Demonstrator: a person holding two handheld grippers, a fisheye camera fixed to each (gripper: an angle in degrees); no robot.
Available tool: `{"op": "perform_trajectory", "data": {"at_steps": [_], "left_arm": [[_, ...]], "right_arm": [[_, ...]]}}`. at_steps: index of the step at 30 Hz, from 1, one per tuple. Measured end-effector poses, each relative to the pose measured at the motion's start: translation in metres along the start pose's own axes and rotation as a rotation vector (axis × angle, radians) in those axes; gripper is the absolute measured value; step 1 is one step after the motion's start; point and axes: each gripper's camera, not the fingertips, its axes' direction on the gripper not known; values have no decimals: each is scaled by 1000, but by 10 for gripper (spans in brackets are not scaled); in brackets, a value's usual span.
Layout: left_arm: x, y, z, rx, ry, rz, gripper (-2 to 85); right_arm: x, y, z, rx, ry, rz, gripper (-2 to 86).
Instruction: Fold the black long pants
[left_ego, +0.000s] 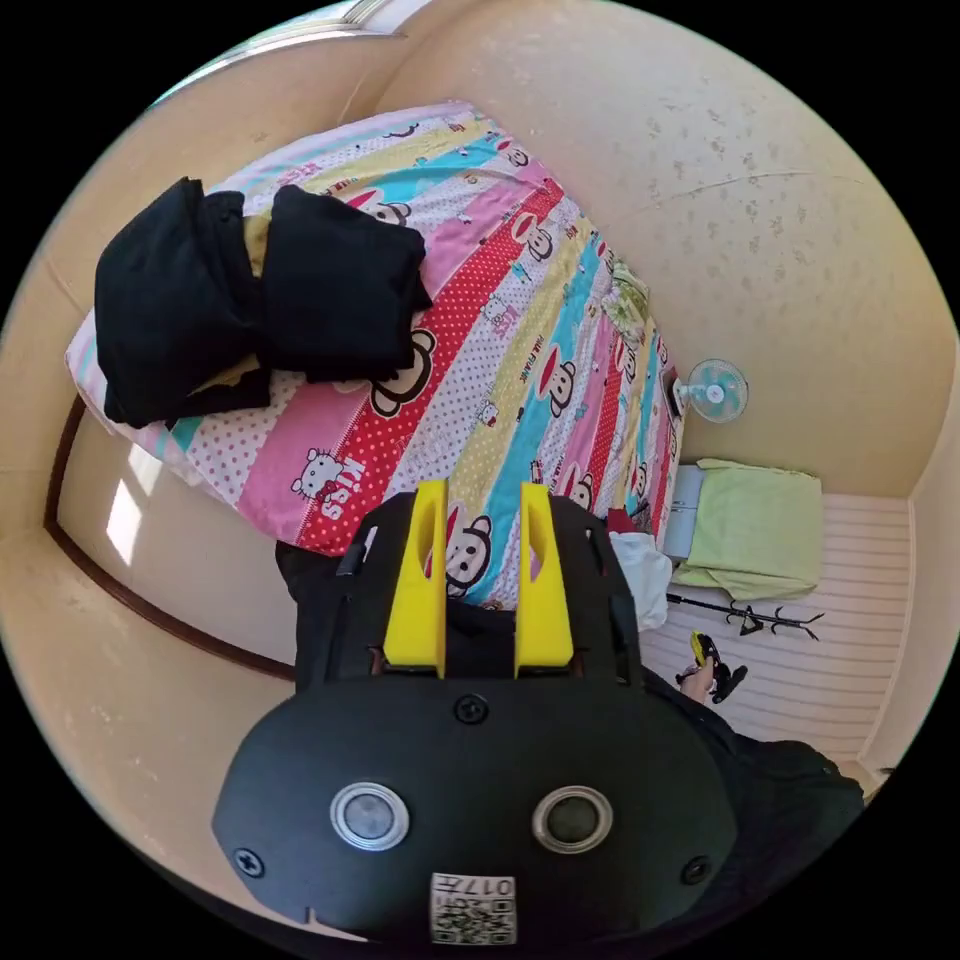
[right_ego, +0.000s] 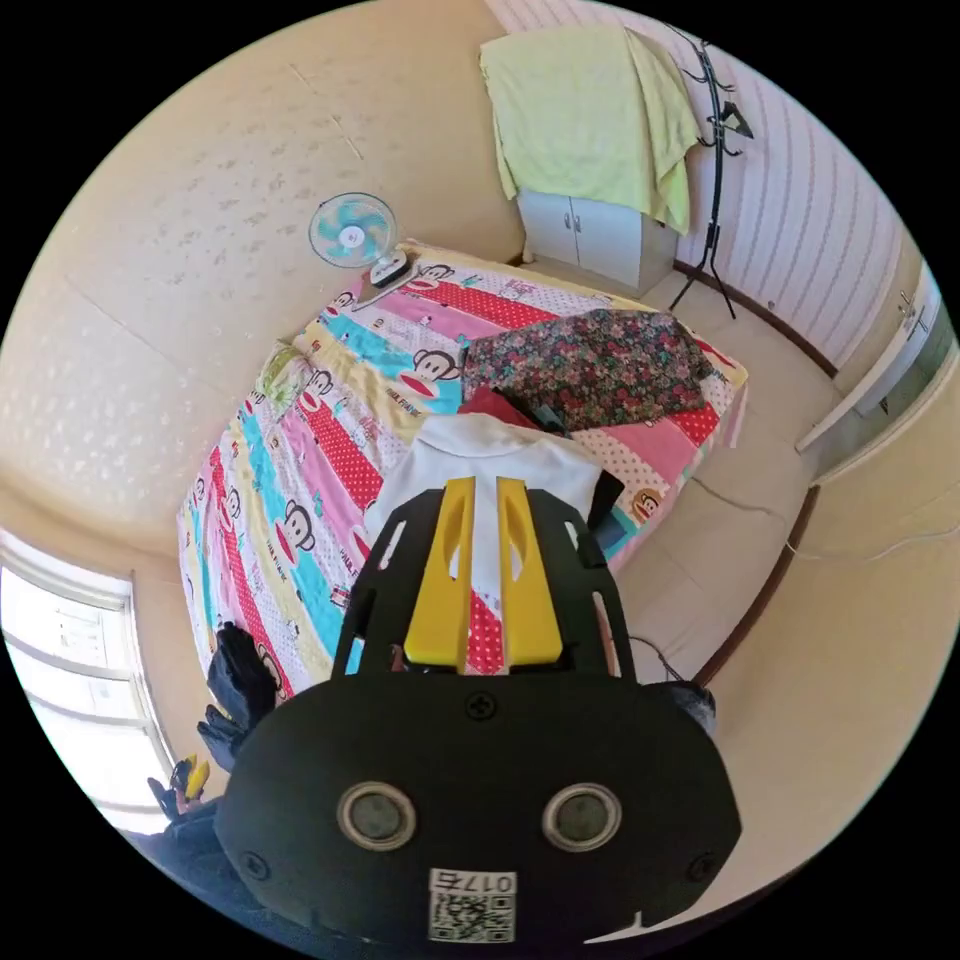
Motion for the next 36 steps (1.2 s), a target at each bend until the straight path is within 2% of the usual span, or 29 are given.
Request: {"op": "perform_trajectory", "data": {"at_steps": [7,14,17,18,21,23,26,28,29,34,36], "left_arm": [[-115,-92,-77,142,-29,-223,164],[-245,-168,-139,271,-141,-353,165],[-322,-189,-124,211,-30,-427,163],[-345,-192,-117,207,69,-432,157],[-374,-196,-106,200,244,-396,139],[-371,-196,-114,207,260,-331,128],[-338,-194,-136,199,300,-116,67],[-281,-197,-146,170,531,125,41],[-260,-198,-145,144,559,183,39],[-51,-166,-90,-143,614,703,34],[-2,-144,-66,-272,582,804,40]], "right_arm": [[-183,91,72,-25,-135,-234,8],[-290,185,148,-103,-68,-339,5],[-326,222,188,-158,-50,-370,4],[-340,234,205,-188,-53,-379,4],[-369,261,243,-256,-58,-413,4],[-385,275,263,-287,-31,-443,4],[-402,296,290,-304,6,-492,4],[-403,308,310,-304,41,-493,4],[-403,311,315,-302,46,-487,4],[-397,320,368,-300,-57,-415,4],[-398,322,387,-302,-105,-411,4]]}}
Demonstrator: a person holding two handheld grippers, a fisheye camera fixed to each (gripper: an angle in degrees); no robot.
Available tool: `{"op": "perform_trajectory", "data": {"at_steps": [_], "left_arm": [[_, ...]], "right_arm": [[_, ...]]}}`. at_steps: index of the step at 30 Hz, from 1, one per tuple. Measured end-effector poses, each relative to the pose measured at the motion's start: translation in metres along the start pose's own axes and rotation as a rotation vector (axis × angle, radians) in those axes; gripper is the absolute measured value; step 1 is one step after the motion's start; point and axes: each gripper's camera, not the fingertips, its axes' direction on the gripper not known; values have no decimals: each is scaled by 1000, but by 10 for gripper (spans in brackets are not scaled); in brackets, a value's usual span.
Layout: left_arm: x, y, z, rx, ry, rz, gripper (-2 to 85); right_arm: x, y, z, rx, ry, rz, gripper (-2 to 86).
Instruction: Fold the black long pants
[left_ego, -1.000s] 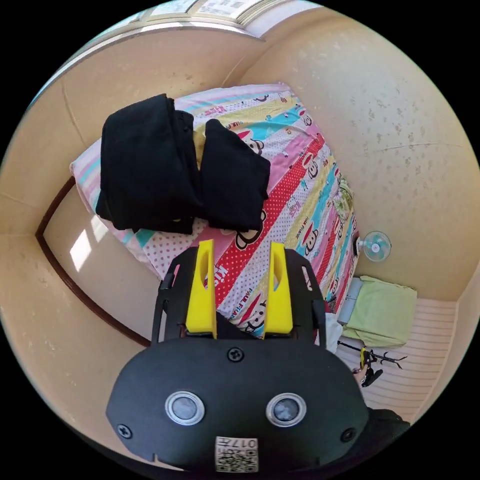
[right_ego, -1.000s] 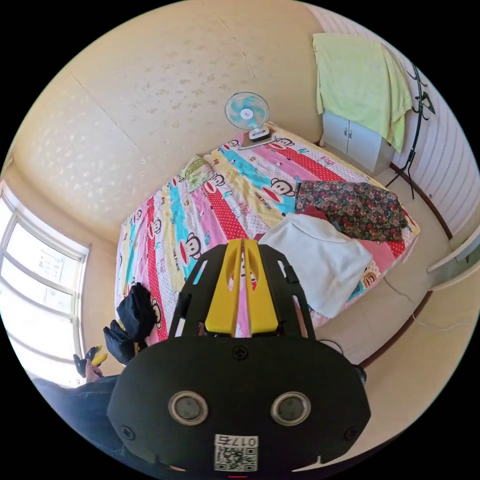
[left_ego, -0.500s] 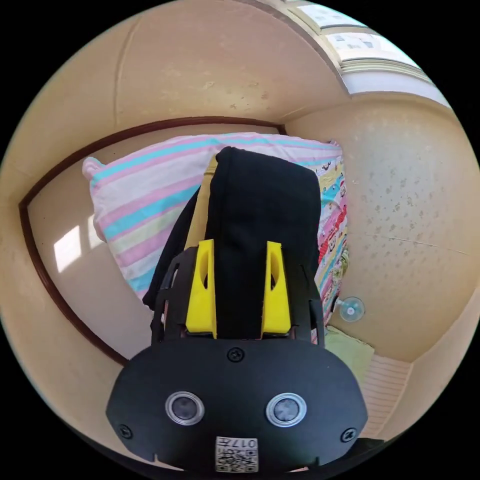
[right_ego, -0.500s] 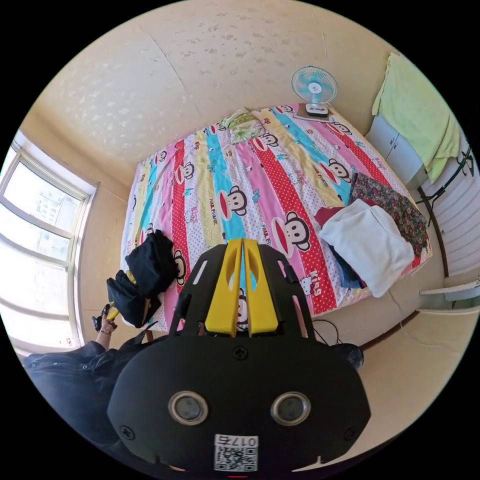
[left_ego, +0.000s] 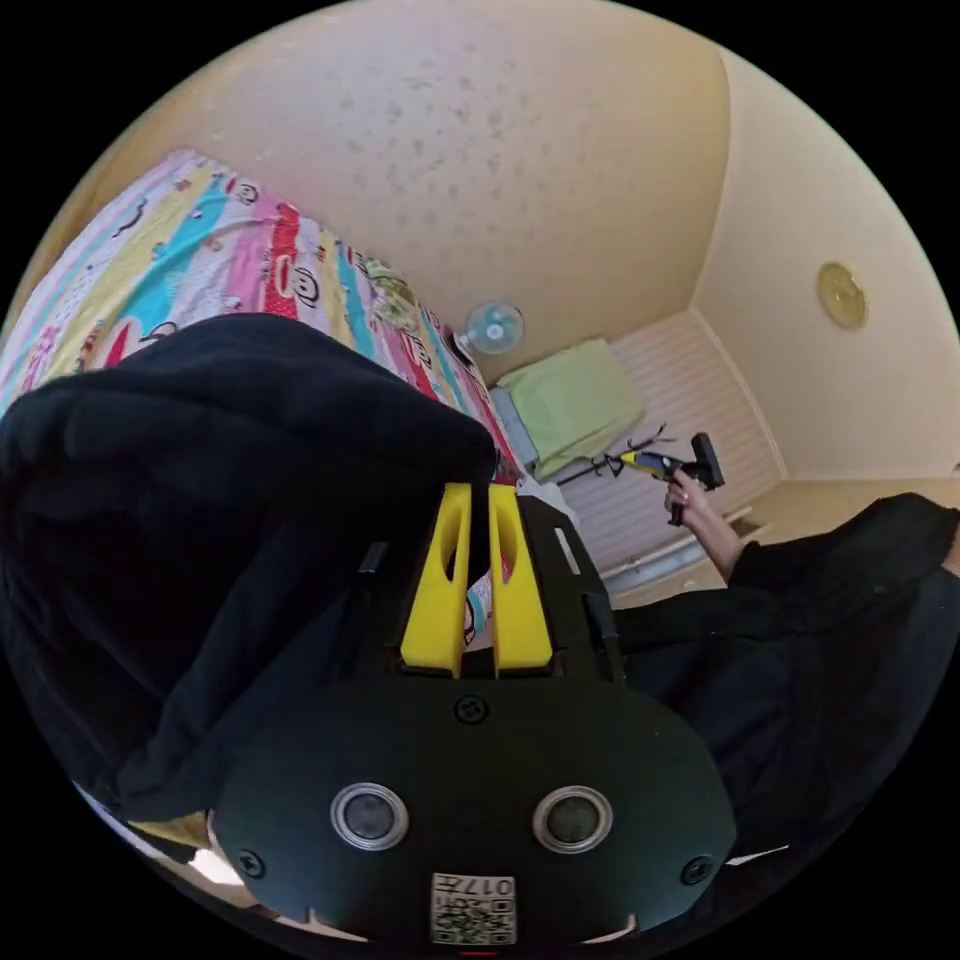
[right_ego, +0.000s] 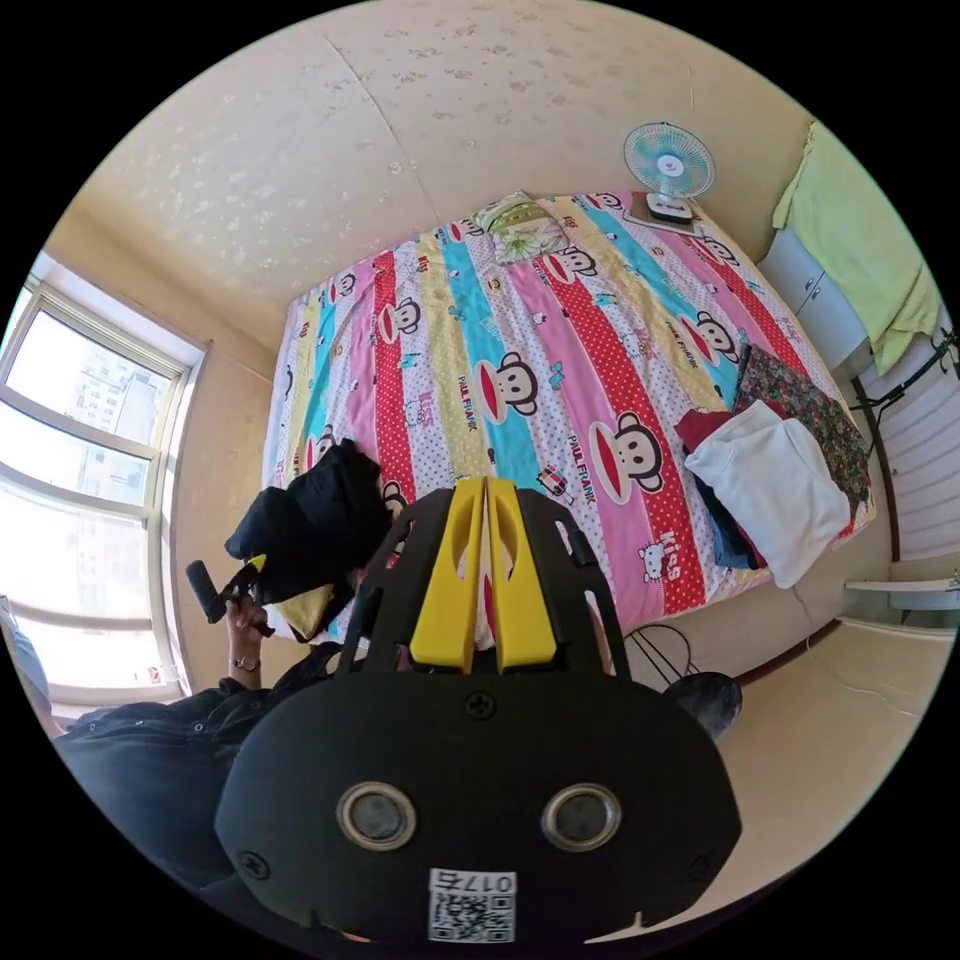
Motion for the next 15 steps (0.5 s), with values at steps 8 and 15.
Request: {"op": "perform_trajectory", "data": {"at_steps": [8,15], "left_arm": [[-4,64,-30,98,-41,-216,97],[-92,156,-165,596,-223,-740,164]], "right_arm": [[17,-10,79,-71,-14,-35,5],[30,-10,168,-225,-142,-149,16]]}}
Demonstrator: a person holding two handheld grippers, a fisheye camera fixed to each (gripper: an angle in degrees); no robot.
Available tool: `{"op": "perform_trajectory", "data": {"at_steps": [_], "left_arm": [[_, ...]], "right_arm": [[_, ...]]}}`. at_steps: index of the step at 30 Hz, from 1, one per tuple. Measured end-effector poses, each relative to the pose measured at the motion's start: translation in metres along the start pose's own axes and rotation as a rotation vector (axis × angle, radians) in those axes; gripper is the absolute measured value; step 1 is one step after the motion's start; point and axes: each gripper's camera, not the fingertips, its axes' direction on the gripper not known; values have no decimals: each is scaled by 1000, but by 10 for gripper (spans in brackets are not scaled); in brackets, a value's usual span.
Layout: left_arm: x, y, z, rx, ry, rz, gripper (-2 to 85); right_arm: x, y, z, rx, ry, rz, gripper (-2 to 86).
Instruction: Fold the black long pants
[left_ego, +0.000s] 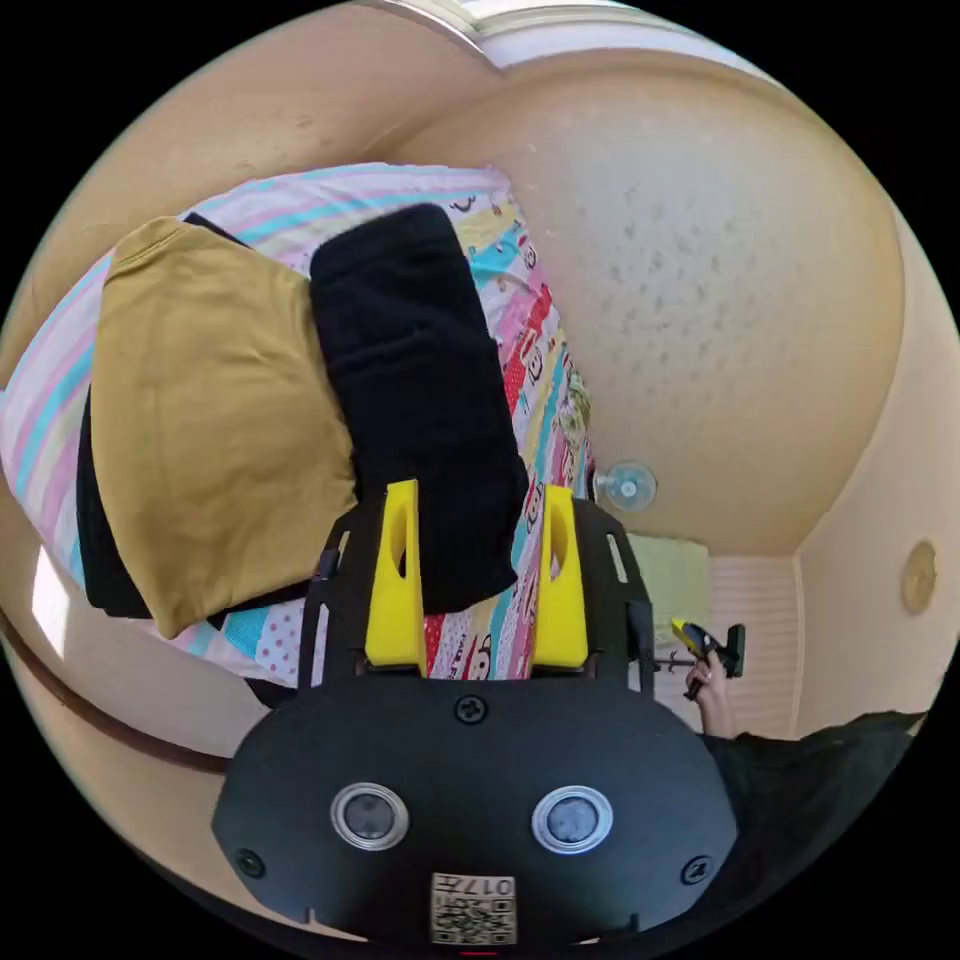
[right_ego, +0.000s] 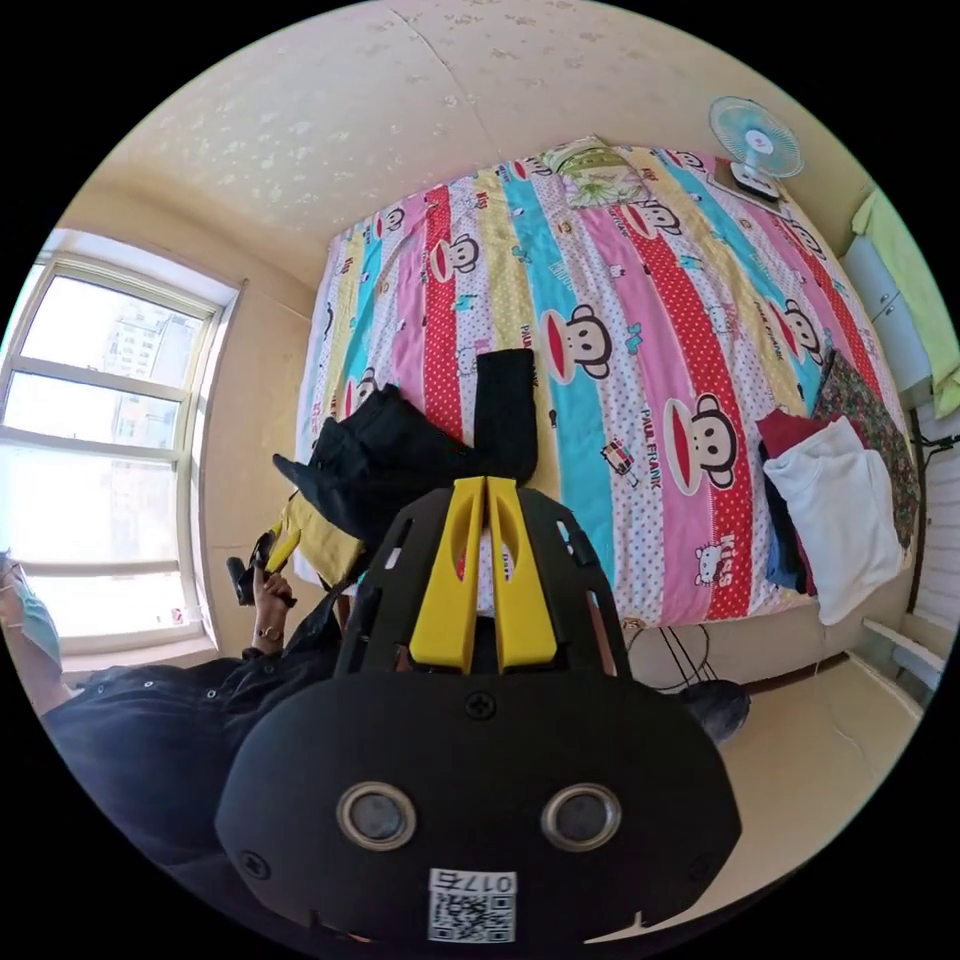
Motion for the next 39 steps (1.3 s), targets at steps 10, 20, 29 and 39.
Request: {"op": "perform_trajectory", "data": {"at_steps": [10,20,29,39], "left_arm": [[76,-85,136,-52,-505,-18,233],[55,-11,153,42,-750,76,93],[-50,109,1,195,-166,-140,43],[107,206,-77,274,150,507,35]], "right_arm": [[-121,-140,250,-285,-132,-346,68],[-214,-187,456,-388,-28,-543,131],[-152,-125,363,-450,-286,-571,48],[-29,14,-98,87,-949,-717,29]]}}
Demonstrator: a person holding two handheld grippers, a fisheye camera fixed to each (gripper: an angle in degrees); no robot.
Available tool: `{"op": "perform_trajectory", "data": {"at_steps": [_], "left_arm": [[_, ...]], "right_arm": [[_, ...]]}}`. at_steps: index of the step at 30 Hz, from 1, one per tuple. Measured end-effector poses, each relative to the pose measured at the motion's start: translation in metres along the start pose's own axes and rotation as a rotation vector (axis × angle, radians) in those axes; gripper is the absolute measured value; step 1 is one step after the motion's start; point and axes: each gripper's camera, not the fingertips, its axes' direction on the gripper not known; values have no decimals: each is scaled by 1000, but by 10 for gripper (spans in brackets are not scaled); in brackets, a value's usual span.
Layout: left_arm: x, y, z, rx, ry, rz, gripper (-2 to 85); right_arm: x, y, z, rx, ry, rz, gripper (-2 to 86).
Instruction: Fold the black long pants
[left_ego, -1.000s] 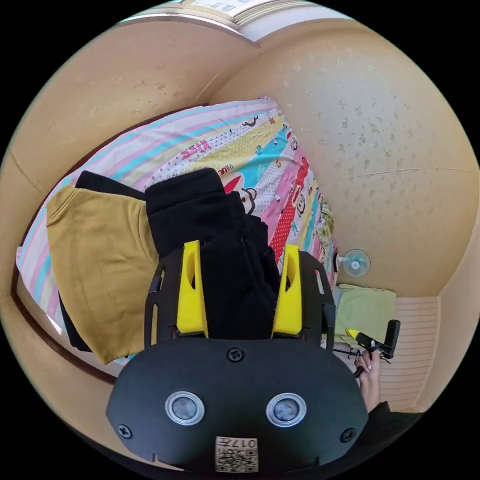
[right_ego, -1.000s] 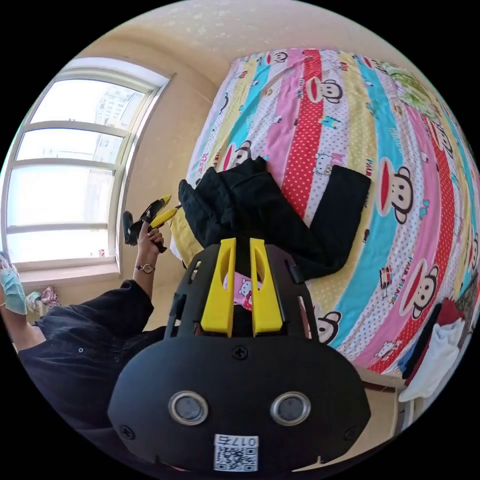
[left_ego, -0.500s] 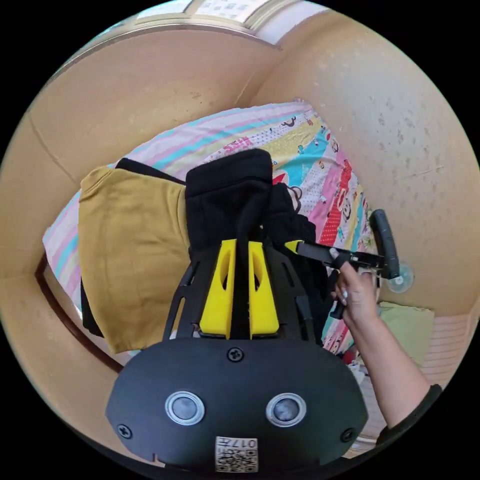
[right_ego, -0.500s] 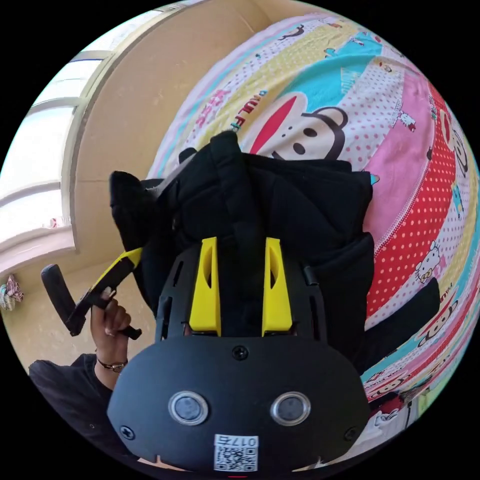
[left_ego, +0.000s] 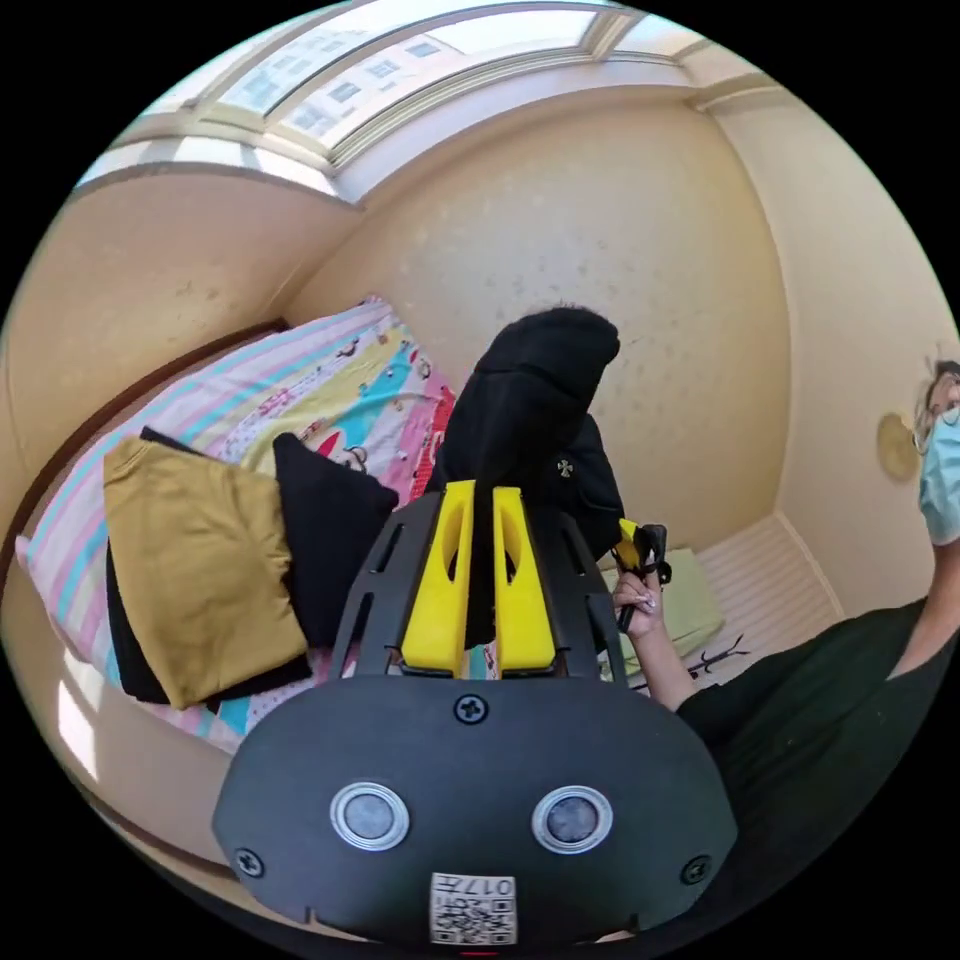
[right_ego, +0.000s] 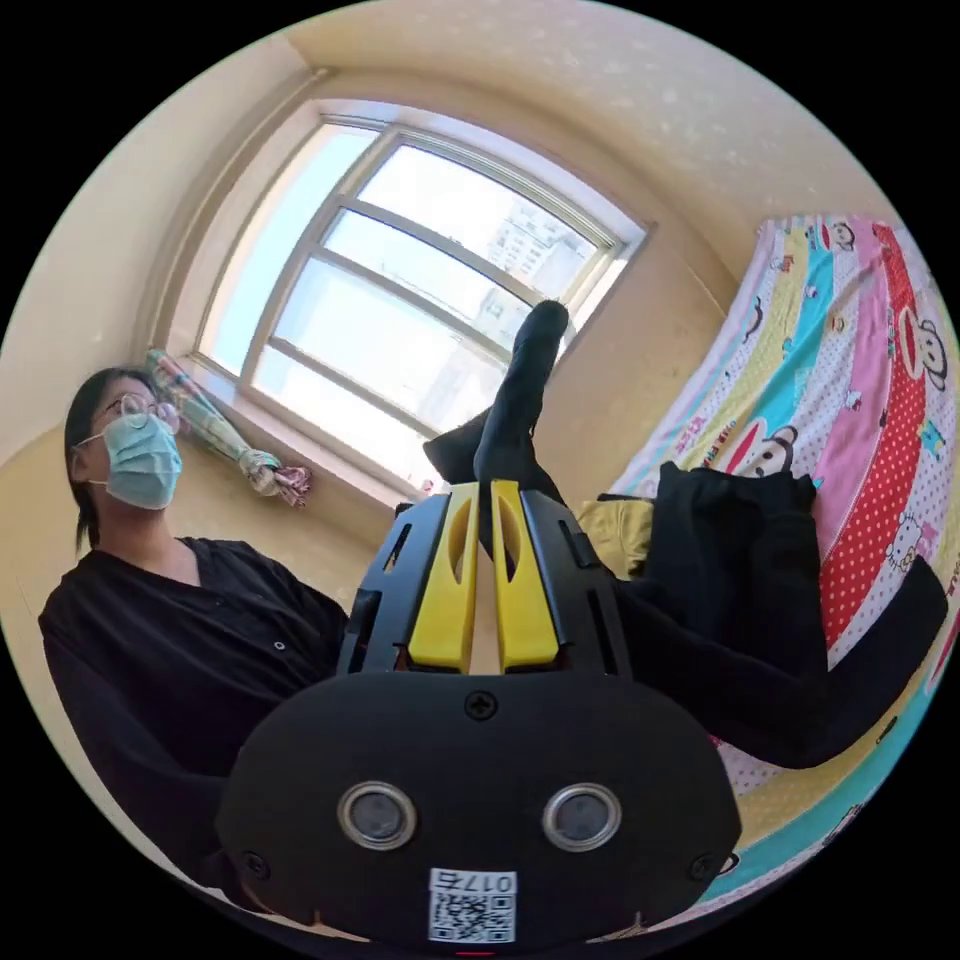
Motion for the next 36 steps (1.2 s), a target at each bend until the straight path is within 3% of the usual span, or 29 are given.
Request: {"op": "perform_trajectory", "data": {"at_steps": [7,10,16,20,26,32,34,36], "left_arm": [[174,-24,-33,215,375,353,36],[245,-23,-38,306,428,461,33],[329,-24,-27,399,576,517,34],[344,-23,-2,397,556,482,34],[311,-54,126,267,282,339,35],[186,-121,394,-54,-163,183,71],[99,-95,466,-244,-314,20,80],[38,-52,489,-344,-356,-38,84]], "right_arm": [[-252,17,-226,374,-61,-416,26],[-341,21,-290,454,-30,-548,24],[-478,20,-380,534,56,-729,18],[-507,4,-415,541,233,-687,17],[-406,-60,-454,529,463,-375,18],[-149,-174,-500,554,798,59,32],[-35,-171,-511,461,935,305,43],[29,-132,-518,403,915,430,53]]}}
